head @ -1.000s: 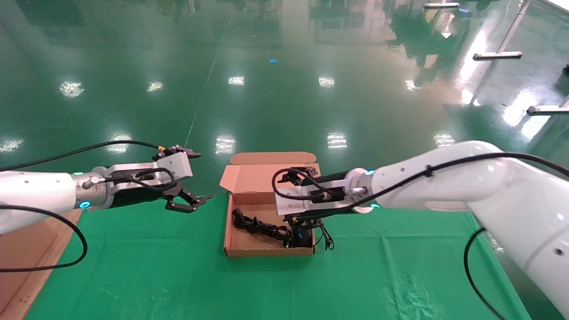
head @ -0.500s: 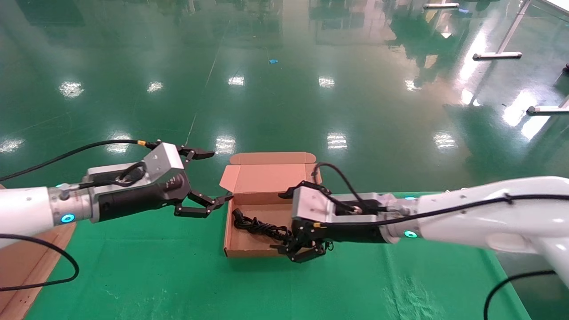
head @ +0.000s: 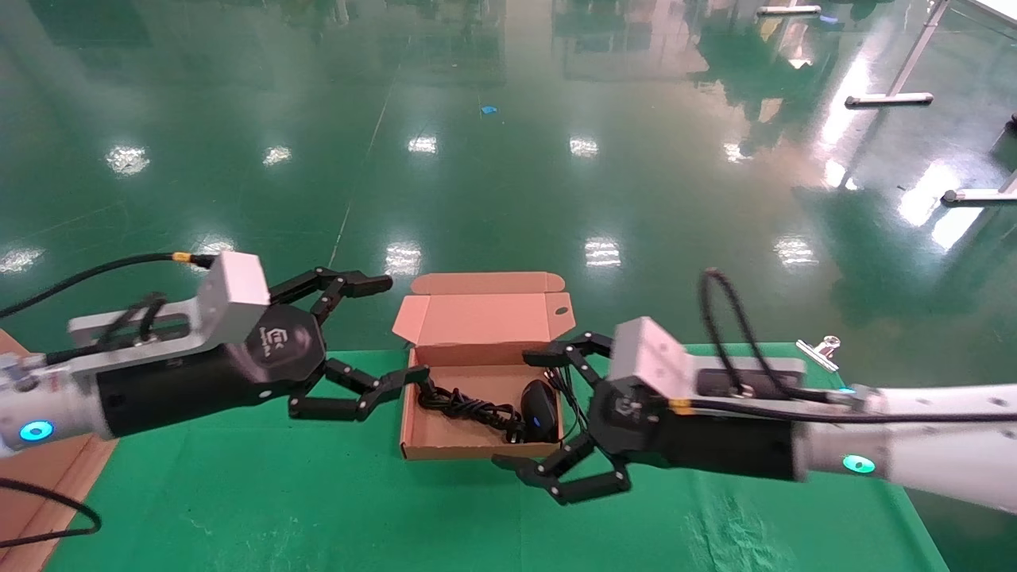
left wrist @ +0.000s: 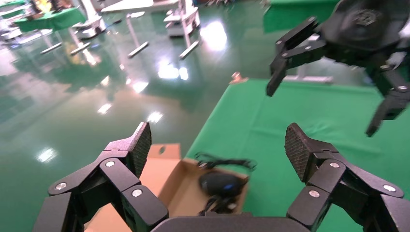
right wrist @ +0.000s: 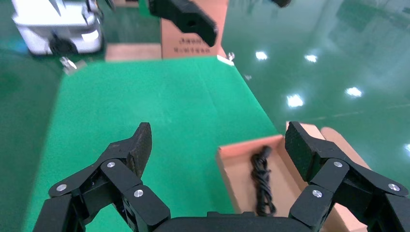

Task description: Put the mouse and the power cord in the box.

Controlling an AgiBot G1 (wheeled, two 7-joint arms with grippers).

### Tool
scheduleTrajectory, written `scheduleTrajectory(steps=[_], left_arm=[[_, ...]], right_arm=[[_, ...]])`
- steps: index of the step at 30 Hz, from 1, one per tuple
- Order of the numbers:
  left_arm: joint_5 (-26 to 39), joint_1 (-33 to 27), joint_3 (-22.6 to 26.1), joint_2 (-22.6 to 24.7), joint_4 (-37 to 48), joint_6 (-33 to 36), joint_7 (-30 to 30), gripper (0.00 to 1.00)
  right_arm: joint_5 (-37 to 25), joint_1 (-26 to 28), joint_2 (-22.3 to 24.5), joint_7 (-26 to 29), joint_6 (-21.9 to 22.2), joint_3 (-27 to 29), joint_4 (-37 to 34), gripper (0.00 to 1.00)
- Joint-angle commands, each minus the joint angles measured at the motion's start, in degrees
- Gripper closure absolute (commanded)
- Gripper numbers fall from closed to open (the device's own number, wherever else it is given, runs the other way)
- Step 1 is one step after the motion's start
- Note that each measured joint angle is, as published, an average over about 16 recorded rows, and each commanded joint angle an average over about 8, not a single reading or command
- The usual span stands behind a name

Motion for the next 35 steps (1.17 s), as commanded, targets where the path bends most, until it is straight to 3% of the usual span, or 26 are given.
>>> scheduleTrajectory(steps=[1,23,35], left_arm=[[-0.93,1.23,-1.08,-0.98,-2.23,1.08,-1.78,0.0],[-10.82,14.37,-12.65,-11.41,-26.06,12.67,-20.76,0.0],[-11.72,15.33,-13.52,-12.17,-27.71,13.52,-21.65,0.0]], right_arm=[[1.41,-1.29,1.44,1.07,-1.4,1.79,1.41,0.0],[16.53,-15.08,16.78,12.45,-16.39,20.9,16.51,0.0],[17.69,-16.11,17.85,12.98,-17.44,22.23,17.58,0.0]])
